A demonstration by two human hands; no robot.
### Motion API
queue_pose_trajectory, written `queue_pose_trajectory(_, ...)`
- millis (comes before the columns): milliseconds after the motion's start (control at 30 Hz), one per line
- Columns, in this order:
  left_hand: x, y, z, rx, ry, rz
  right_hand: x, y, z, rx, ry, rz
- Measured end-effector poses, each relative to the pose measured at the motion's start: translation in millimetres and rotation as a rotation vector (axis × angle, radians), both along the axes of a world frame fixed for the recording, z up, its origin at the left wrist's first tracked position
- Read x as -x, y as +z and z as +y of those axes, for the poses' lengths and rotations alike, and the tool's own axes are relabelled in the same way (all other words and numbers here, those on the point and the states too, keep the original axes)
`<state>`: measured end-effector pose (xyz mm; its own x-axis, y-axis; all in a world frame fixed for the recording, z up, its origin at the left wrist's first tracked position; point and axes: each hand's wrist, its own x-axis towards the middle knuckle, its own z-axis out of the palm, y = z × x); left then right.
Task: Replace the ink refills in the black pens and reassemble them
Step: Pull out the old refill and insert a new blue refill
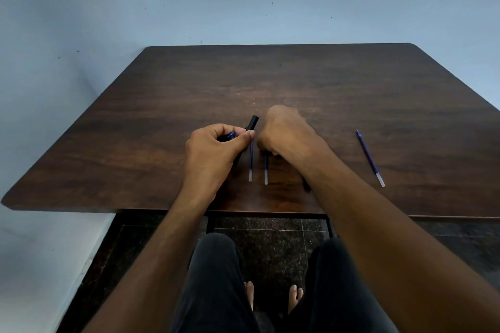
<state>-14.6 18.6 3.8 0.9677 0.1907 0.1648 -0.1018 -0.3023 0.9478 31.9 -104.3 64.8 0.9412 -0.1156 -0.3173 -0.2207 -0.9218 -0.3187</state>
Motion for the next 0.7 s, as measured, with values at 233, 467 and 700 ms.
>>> queue_pose_trajectory(233, 1.6, -1.3, -0.8, -0.008, -0.029, -0.001, -0.8, -3.7, 1.2, -0.017, 0.001, -0.005)
queue_pose_trajectory(467, 1.7, -1.2, 0.0, 0.000, -0.014, -0.002, -1.5, -2.0, 2.8, 0.019, 0.031, -0.002)
queue_pose_trajectory(700, 4.7, 3.2, 0.3, -0.029, -0.007, -0.035, -2.9, -8.4, -5.1, -0.016, 0.001, -0.064)
